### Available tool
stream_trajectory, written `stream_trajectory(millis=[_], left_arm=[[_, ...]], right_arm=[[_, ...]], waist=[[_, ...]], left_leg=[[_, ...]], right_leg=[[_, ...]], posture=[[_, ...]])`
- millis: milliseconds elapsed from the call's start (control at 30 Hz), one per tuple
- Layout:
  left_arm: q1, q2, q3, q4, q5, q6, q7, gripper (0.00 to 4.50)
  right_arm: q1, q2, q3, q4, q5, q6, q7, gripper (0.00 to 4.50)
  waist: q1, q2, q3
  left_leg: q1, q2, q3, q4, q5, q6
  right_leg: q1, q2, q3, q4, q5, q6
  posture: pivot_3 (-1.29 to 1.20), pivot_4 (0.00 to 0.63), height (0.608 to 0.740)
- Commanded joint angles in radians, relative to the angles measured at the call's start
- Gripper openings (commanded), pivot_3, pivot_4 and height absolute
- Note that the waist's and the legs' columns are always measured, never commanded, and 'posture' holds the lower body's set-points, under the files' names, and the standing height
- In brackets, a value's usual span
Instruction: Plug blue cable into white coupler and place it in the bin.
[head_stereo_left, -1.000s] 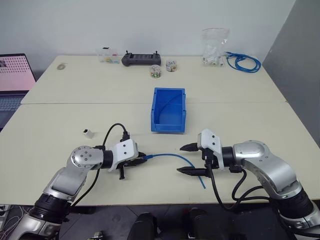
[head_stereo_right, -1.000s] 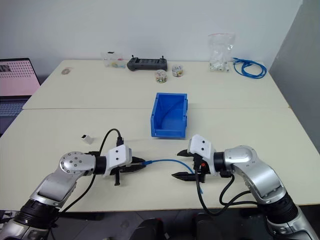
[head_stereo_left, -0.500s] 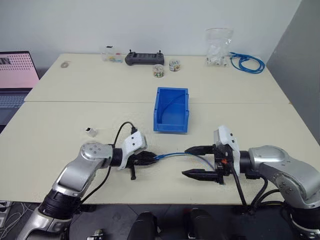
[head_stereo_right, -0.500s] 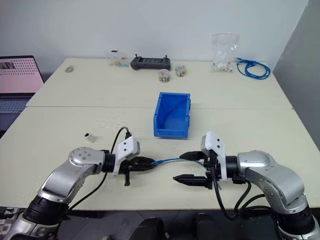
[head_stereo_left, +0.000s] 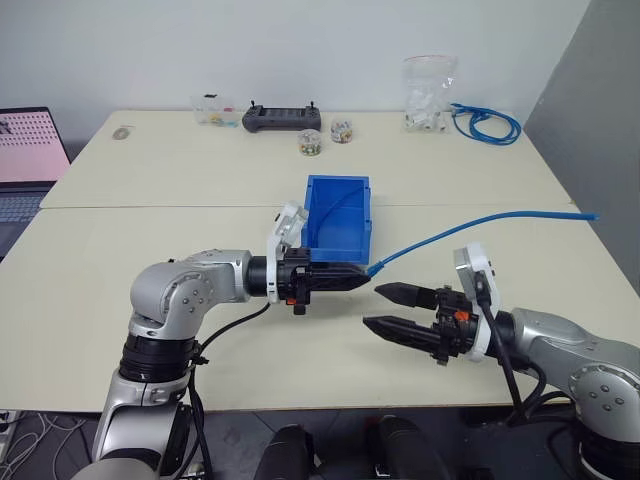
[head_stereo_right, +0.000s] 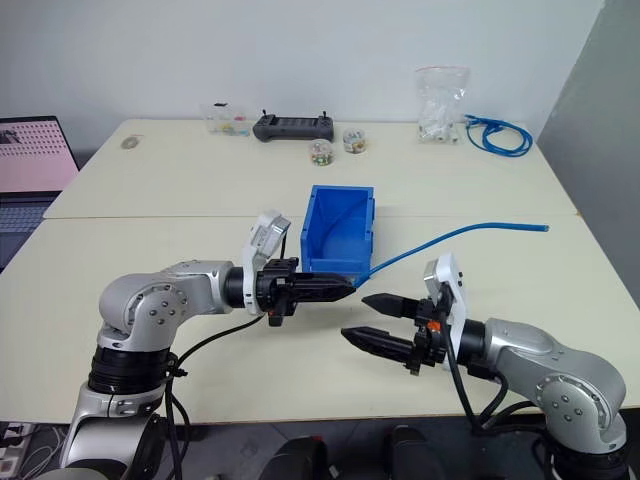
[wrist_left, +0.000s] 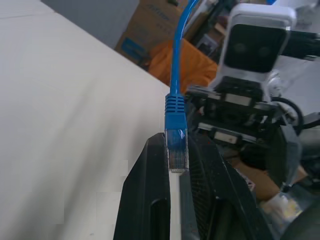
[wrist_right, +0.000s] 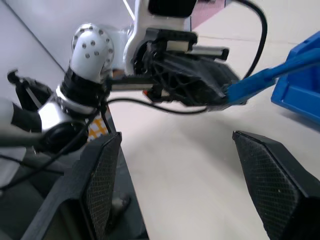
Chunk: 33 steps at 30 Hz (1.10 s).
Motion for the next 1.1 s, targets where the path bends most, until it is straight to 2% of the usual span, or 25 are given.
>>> stream_trajectory(millis=[33, 267, 667, 767, 1033, 1100], left_arm=[[-0.020, -0.001, 0.060, 0.007, -0.092, 0.054, 0.024, 0.24], [-0.004, 0.010, 0.085, -0.013, -0.170, 0.100, 0.065, 0.24], [0.006, 0.020, 0.089, -0.038, -0.245, 0.105, 0.116, 0.24], [0.012, 0.025, 0.086, -0.040, -0.252, 0.101, 0.124, 0.24], [0.017, 0.025, 0.077, -0.046, -0.255, 0.087, 0.129, 0.24], [0.016, 0.024, 0.076, -0.046, -0.256, 0.085, 0.130, 0.24]], right_arm=[[-0.022, -0.010, -0.039, 0.000, 0.146, -0.019, -0.083, 3.75], [-0.081, -0.018, -0.011, 0.051, 0.254, -0.051, -0.159, 3.75], [-0.135, -0.020, 0.045, 0.107, 0.305, -0.088, -0.176, 3.75], [-0.136, -0.027, 0.050, 0.112, 0.320, -0.093, -0.180, 3.27], [-0.132, -0.045, 0.070, 0.107, 0.328, -0.092, -0.173, 1.47], [-0.130, -0.051, 0.076, 0.103, 0.325, -0.092, -0.169, 0.86]], waist=[[0.002, 0.000, 0.000], [0.001, 0.000, 0.000], [0.002, 0.000, 0.000], [0.003, 0.000, 0.000], [0.002, 0.000, 0.000], [0.003, 0.000, 0.000]], left_leg=[[0.000, 0.000, 0.000, 0.000, 0.000, 0.000], [0.000, 0.000, 0.001, 0.000, 0.000, 0.000], [0.000, 0.000, 0.001, 0.000, 0.000, 0.000], [0.000, 0.000, 0.001, 0.000, 0.000, 0.000], [0.000, 0.000, 0.001, 0.000, 0.000, 0.000], [0.000, 0.000, 0.001, 0.000, 0.000, 0.000]], right_leg=[[0.000, 0.000, 0.000, 0.000, 0.000, 0.000], [0.000, 0.000, 0.001, 0.000, 0.000, 0.000], [0.000, 0.000, 0.001, -0.001, 0.000, 0.000], [0.000, 0.000, 0.001, -0.001, 0.000, 0.000], [0.000, 0.000, 0.001, -0.001, 0.000, 0.000], [0.000, 0.000, 0.001, -0.001, 0.000, 0.000]], posture=[[0.00, 0.150, 0.740], [0.00, 0.150, 0.740], [0.00, 0.150, 0.740], [0.00, 0.150, 0.740], [0.00, 0.150, 0.740], [0.00, 0.150, 0.740]])
